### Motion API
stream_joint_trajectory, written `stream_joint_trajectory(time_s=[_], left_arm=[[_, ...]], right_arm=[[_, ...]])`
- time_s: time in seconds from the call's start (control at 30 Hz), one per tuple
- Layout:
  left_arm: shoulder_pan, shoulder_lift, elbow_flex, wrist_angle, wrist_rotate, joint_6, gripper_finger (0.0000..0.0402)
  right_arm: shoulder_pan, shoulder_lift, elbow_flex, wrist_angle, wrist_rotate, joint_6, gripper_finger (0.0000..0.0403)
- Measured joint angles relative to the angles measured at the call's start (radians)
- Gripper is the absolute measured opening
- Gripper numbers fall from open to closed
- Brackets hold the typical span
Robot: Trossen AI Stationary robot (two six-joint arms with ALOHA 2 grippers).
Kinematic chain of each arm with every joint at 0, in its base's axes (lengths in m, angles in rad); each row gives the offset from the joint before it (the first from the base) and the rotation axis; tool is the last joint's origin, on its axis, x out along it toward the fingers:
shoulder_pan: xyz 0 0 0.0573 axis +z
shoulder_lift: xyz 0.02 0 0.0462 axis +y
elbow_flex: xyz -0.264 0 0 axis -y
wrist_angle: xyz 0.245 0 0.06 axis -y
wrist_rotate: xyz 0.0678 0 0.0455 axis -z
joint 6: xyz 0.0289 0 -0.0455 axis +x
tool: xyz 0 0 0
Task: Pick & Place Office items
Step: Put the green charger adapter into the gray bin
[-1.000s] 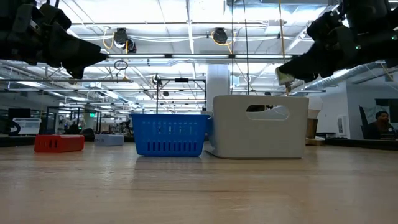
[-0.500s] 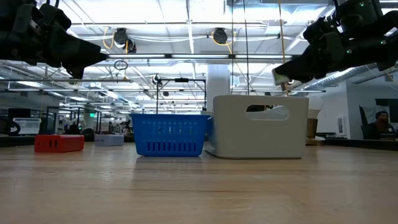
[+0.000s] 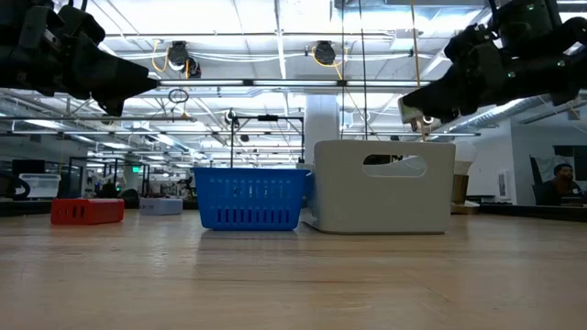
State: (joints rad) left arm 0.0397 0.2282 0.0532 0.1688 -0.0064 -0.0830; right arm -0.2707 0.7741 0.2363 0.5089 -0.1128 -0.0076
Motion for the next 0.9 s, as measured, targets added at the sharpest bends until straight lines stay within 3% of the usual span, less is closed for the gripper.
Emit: stream_joint_trajectory(time_s=[0.27, 0.6, 0.9], left_arm=[[0.0, 0.0, 0.0, 0.0, 0.0, 0.0, 0.0145], [0.0, 0.0, 0.0, 0.0, 0.0, 0.0, 0.0145], [0.0, 0.0, 0.0, 0.0, 0.0, 0.0, 0.0145]], right_arm=[[0.054, 0.117, 0.003, 0.143, -0.022, 0.003, 0.0135], [0.148, 0.323, 0.149, 0.122, -0.02, 0.041, 0.0135], [0.222, 0.549, 0.394, -0.193, 0.112, 0.04, 0.0135]])
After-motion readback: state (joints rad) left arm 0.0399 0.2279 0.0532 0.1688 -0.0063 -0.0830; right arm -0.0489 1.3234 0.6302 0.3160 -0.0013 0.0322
